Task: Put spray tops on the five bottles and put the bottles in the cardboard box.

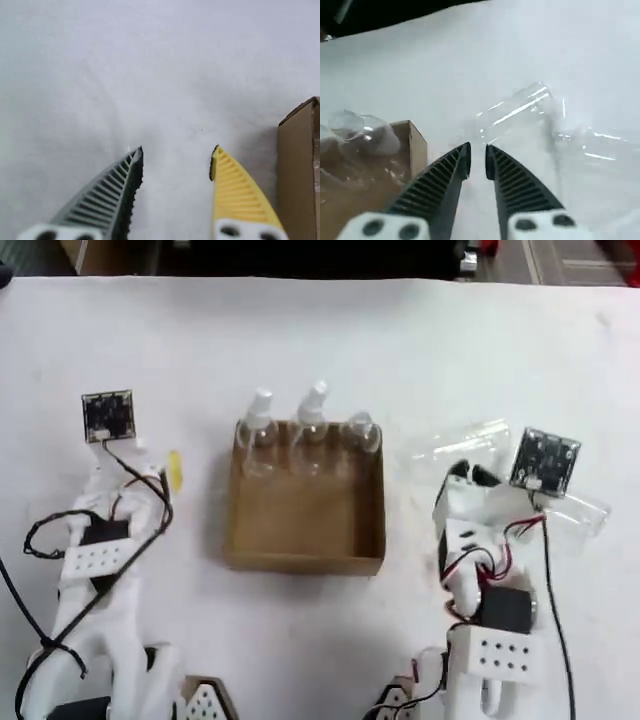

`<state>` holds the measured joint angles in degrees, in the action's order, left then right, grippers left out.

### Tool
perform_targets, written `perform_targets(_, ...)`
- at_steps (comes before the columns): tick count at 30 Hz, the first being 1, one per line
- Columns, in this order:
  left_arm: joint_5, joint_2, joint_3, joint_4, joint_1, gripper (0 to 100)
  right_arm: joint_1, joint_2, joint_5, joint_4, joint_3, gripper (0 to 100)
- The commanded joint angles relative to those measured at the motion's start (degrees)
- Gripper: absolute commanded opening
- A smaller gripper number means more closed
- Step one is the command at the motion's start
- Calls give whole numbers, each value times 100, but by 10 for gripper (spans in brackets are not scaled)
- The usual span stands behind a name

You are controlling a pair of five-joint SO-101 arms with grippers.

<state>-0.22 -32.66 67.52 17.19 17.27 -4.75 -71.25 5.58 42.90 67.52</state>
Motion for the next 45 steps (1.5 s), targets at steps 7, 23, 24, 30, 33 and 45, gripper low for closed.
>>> perform_targets(7,-844,-40,-905,571,110,210,-541,-101,53,-1631,1213,70)
perform_targets(23,-5776,2334,-6945,6892,1007,210,-242,-101,-554,-2835,1960,71)
perform_targets(24,-5873,2668,-7226,7051,989,210,-242,-101,-554,-2835,1960,70)
perform_targets(30,-5670,4637,-8756,7086,813,44,-242,-101,-554,-2826,1978,70)
perform_targets(33,-5662,5560,-9451,7121,681,41,-242,-101,-554,-2835,2040,70)
perform_targets(45,-5653,9121,-12668,6365,233,46,-242,-101,-563,-3310,2286,73)
